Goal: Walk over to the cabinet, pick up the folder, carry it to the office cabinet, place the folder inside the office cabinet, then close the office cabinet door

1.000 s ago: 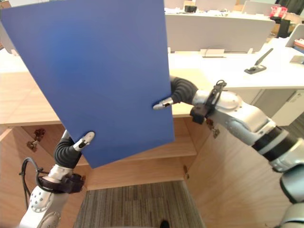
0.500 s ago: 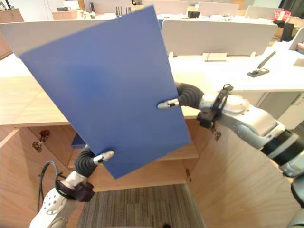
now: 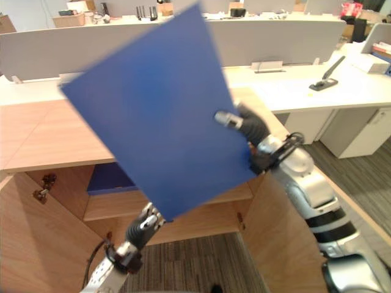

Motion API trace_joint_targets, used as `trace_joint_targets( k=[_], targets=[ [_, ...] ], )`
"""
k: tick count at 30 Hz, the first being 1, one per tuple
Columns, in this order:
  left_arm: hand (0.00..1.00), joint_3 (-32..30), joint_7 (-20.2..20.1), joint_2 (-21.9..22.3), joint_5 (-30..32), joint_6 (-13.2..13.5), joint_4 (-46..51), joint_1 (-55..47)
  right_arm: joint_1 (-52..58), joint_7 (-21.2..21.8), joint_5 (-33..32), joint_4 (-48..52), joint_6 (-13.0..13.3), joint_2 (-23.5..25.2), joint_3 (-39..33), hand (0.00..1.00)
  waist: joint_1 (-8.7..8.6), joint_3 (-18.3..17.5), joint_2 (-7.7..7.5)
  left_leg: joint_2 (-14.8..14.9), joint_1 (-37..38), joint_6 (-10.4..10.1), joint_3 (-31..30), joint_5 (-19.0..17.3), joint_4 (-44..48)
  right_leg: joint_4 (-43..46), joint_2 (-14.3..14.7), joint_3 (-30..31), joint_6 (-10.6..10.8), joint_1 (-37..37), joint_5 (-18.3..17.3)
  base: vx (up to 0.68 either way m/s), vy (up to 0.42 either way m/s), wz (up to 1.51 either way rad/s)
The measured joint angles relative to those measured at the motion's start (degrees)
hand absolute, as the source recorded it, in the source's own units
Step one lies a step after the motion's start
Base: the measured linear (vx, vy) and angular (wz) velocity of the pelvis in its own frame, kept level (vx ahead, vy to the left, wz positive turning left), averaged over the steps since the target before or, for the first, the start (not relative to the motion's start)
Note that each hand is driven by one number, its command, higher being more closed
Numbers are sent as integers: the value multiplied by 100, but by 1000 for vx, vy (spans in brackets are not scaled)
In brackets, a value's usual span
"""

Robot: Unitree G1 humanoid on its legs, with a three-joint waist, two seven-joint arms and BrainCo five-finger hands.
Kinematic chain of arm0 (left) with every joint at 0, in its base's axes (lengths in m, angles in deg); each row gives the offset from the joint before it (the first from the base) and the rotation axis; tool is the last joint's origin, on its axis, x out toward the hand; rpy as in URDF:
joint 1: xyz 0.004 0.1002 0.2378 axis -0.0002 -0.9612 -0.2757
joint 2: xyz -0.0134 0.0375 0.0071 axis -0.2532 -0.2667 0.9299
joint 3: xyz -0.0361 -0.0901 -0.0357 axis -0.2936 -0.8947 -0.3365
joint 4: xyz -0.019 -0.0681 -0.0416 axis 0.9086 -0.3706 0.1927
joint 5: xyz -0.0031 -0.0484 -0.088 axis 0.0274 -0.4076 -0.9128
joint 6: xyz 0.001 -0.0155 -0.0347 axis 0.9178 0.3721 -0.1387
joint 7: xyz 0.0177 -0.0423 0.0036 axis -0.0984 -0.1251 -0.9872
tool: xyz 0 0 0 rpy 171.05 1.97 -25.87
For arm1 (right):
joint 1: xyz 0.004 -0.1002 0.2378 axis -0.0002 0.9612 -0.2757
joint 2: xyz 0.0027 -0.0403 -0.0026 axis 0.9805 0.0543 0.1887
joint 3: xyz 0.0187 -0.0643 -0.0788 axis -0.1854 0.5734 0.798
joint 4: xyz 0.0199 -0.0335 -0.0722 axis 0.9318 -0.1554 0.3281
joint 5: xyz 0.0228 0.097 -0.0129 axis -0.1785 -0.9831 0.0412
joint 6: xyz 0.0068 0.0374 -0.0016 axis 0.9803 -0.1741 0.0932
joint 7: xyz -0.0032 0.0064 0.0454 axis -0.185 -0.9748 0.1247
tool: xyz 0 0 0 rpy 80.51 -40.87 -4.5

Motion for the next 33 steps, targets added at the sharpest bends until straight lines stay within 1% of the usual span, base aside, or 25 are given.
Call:
trace_joint_targets(
  k=[1,3,4,6,7,8,9,13,14,15,16,17,18,19,21,22,23,24,26,27,29,30,33],
  targets=[
    [0,-69,14,52,2,-66,-150,-81,22,-93,114,55,21,106,-228,100,-6,0,0,3,0,1,-1,0,0,0,0,0,2,0,-2,-9,41,0],
    [0,-329,51,270,24,-238,-619,-267,170,-381,543,283,176,520,-986,100,8,0,0,3,-1,3,-8,-2,1,-2,-1,-4,3,2,-4,-18,37,2],
    [0,-405,53,331,28,-273,-716,-281,204,-458,709,335,222,662,-1118,100,8,0,0,2,-2,3,-11,-2,3,-2,-2,-5,3,3,-4,-34,32,1],
    [0,-634,73,493,135,-344,-1073,-259,336,-773,1330,555,335,1102,-1349,100,-3,-2,1,3,2,4,-12,-3,13,-3,-9,-7,4,11,-4,-46,32,0],
    [0,-689,76,533,160,-359,-1151,-259,386,-840,1496,608,358,1192,-1363,100,-5,-2,2,3,5,4,-12,-3,14,-3,-10,-7,7,14,-6,-58,39,0],
    [0,-812,94,622,257,-395,-1399,-248,521,-964,1861,750,394,1446,-1372,100,-7,-3,4,5,6,4,-12,-3,19,-4,-14,-7,17,16,-14,-46,31,-1],
    [0,-826,100,632,269,-404,-1440,-241,545,-984,1929,768,398,1482,-1373,100,-8,-3,4,6,6,4,-12,-3,20,-4,-14,-7,17,16,-14,-55,35,-1],
    [0,-1030,172,743,526,-455,-2146,-113,665,-1298,2733,883,417,1944,-1395,100,-9,5,-8,11,-1,3,-19,-3,30,-4,-14,-12,32,16,-32,-20,11,0],
    [0,-1074,179,762,558,-460,-2266,-95,665,-1348,2855,921,417,1993,-1396,100,-8,6,-9,12,-4,2,-23,-2,31,-4,-14,-15,32,16,-32,0,0,0],
    [0,-1179,204,797,705,-476,-2565,-43,665,-1471,3163,1052,428,2121,-1401,100,-7,10,-15,15,-9,1,-32,-1,37,-4,-12,-20,32,16,-33,0,0,0],
    [0,-1237,218,817,792,-477,-2729,-6,665,-1520,3305,1129,440,2169,-1399,100,-5,11,-16,16,-11,1,-37,-1,40,-4,-12,-20,32,16,-32,0,0,4],
    [0,-1367,259,851,938,-481,-3073,67,665,-1628,3610,1279,474,2238,-1387,100,-5,15,-21,16,-13,1,-45,-1,41,-3,-12,-22,31,18,-32,0,0,3],
    [0,-1439,283,861,1029,-488,-3233,91,665,-1666,3798,1353,518,2271,-1384,100,-4,19,-27,17,-11,1,-47,-1,41,-3,-12,-22,28,20,-30,0,0,3],
    [0,-1608,322,872,1136,-492,-3563,151,666,-1698,4120,1510,596,2322,-1349,100,-4,32,-40,19,14,1,-52,-1,41,-3,-11,-24,12,35,-19,0,0,3],
    [0,-1890,393,874,1196,-476,-3965,212,674,-1686,4332,1697,699,2321,-1255,100,-5,83,-68,22,61,5,-66,-4,37,-3,-9,-30,9,113,-17,-4,10,4],
    [0,-2108,418,870,1159,-460,-4298,271,682,-1545,4392,1825,827,2314,-1119,100,-5,108,-90,16,97,12,-68,-10,36,-3,-16,-32,10,149,-18,0,0,0],
    [0,-2187,420,865,1130,-450,-4407,288,696,-1467,4390,1879,871,2311,-1039,100,-7,130,-98,15,119,15,-68,-12,35,-3,-19,-32,13,171,-20,-25,47,2],
    [0,-2293,425,843,1102,-406,-4560,281,731,-1245,4379,1942,992,2286,-844,100,-10,164,-120,29,144,20,-76,-15,21,-4,-27,-31,15,201,-22,-39,37,3],
    [0,-2482,431,819,1006,-359,-4804,277,796,-930,4376,2015,1127,2135,-359,100,-5,186,-155,15,143,23,-102,-15,8,-4,-46,-34,15,211,-22,-48,38,6],
    [0,-2543,431,807,1018,-345,-4878,282,803,-845,4366,2012,1140,2074,-216,100,-3,191,-163,13,143,24,-115,-15,8,-3,-51,-43,15,218,-22,-36,34,7],
    [0,-2754,443,768,1203,-293,-5121,280,802,-513,4333,1986,1189,1866,213,100,14,210,-194,11,143,29,-134,-8,1,-3,-55,-55,15,224,-22,-28,27,6],
    [0,-2869,468,732,1411,-281,-5255,277,799,-350,4321,1904,1256,1779,390,100,28,221,-213,11,142,30,-148,2,-9,-3,-56,-68,14,226,-22,-18,18,4],
    [0,-3038,545,696,1833,-262,-5531,264,653,-109,4205,1393,1285,1492,929,100,25,236,-239,6,142,33,-156,11,-14,-4,-60,-75,14,227,-21,-18,28,2]
  ],
)
